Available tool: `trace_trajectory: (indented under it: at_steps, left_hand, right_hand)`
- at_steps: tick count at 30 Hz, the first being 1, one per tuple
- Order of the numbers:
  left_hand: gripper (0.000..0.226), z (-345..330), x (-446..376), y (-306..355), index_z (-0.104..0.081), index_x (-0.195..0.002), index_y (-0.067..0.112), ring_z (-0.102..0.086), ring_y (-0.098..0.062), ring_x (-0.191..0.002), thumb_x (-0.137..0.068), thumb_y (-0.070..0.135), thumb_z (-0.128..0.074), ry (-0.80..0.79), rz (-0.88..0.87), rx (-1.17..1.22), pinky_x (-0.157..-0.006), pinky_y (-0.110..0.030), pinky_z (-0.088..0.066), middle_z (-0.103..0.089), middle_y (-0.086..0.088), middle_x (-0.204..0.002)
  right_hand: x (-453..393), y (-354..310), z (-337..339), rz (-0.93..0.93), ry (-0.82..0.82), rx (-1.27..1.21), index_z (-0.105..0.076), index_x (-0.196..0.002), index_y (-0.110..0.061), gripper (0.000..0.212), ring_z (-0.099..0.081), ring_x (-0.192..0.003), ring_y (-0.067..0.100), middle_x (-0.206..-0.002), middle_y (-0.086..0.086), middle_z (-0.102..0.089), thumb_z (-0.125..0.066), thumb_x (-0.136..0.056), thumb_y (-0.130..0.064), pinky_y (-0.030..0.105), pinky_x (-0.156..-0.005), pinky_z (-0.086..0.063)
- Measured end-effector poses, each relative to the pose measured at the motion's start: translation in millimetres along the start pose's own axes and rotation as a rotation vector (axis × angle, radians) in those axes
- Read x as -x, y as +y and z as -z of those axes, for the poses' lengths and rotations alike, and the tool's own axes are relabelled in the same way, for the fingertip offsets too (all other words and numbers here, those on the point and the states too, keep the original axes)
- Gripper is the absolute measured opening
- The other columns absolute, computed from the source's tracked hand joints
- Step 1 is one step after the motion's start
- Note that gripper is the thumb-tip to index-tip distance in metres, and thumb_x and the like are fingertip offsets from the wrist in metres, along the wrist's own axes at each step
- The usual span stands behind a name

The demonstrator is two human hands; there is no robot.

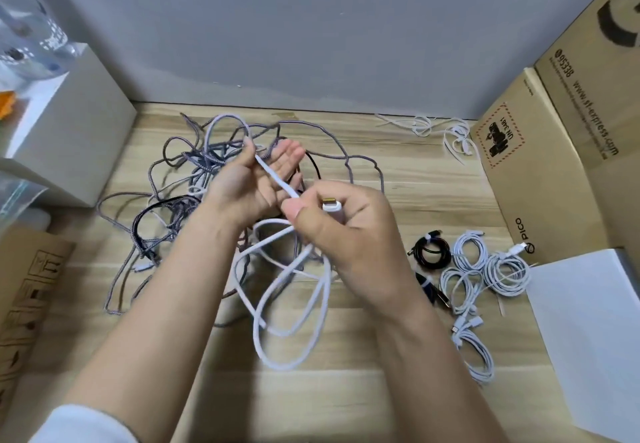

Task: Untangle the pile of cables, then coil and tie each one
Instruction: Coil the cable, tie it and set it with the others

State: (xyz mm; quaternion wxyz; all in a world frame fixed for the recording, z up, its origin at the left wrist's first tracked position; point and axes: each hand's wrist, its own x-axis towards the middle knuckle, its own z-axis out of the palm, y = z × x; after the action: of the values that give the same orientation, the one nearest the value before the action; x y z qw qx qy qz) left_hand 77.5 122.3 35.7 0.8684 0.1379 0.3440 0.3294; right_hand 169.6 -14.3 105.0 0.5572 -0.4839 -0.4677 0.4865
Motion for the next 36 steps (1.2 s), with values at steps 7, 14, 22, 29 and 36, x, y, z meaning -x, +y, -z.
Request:
trace_trajectory:
  at_steps: [7, 14, 22, 29, 36]
  left_hand:
    - [0.052, -8, -6, 14, -0.058, -0.096, 0.011, -0.07, -0.008, -0.075, -0.097, 0.052, -0.026, -0.006, -0.077, -0.067, -0.066, -0.026, -0.055, -0.072, 0.003, -0.081]
    - [0.035, -5, 0, -18, -0.056, -0.103, 0.02, -0.065, -0.002, -0.082, -0.102, 0.031, -0.023, -0.021, -0.293, -0.539, -0.075, -0.027, -0.043, -0.071, 0.015, -0.084]
    - [0.04, 6, 32, -61, -0.051, -0.13, 0.011, -0.06, 0.004, -0.104, -0.101, 0.026, -0.028, -0.076, -0.313, -0.747, -0.085, -0.009, -0.045, -0.062, -0.001, -0.119]
    - [0.061, 29, 37, -63, -0.07, -0.094, 0.008, -0.066, -0.021, -0.094, -0.079, 0.059, -0.039, 0.178, -0.174, -0.72, -0.084, -0.028, -0.05, -0.071, -0.013, -0.101]
    - [0.047, 37, 35, -56, -0.068, -0.076, 0.004, -0.067, -0.023, -0.08, -0.084, 0.049, -0.06, 0.444, -0.369, -0.705, -0.084, -0.036, -0.052, -0.072, -0.011, -0.077]
  right_hand:
    - [24, -33, 3, 0.28, -0.145, 0.008, -0.04, -0.049, -0.012, 0.032, -0.027, -0.046, 0.006, -0.048, 0.0, -0.031, -0.062, -0.072, -0.008, 0.017, -0.046, -0.023]
    - [-10, 20, 15, -0.226, 0.237, 0.519, -0.055, -0.065, -0.022, 0.013, -0.047, -0.056, 0.013, -0.052, -0.009, -0.048, -0.055, -0.062, -0.035, 0.03, -0.056, -0.041]
    - [-22, 66, 3, -0.356, 0.183, 0.631, -0.058, -0.083, -0.017, 0.014, -0.059, -0.084, 0.029, -0.081, 0.004, -0.064, -0.055, -0.077, -0.029, 0.041, -0.075, -0.048]
    - [-12, 67, 0, -0.331, 0.215, 0.667, -0.051, -0.055, -0.022, 0.036, -0.055, -0.069, 0.026, -0.058, 0.0, -0.052, -0.059, -0.086, -0.039, 0.035, -0.064, -0.043]
    - [-5, 58, -1, -0.208, 0.31, 0.599, -0.048, -0.051, -0.017, 0.041, -0.037, -0.056, 0.026, -0.051, 0.007, -0.034, -0.062, -0.078, -0.046, 0.033, -0.053, -0.033]
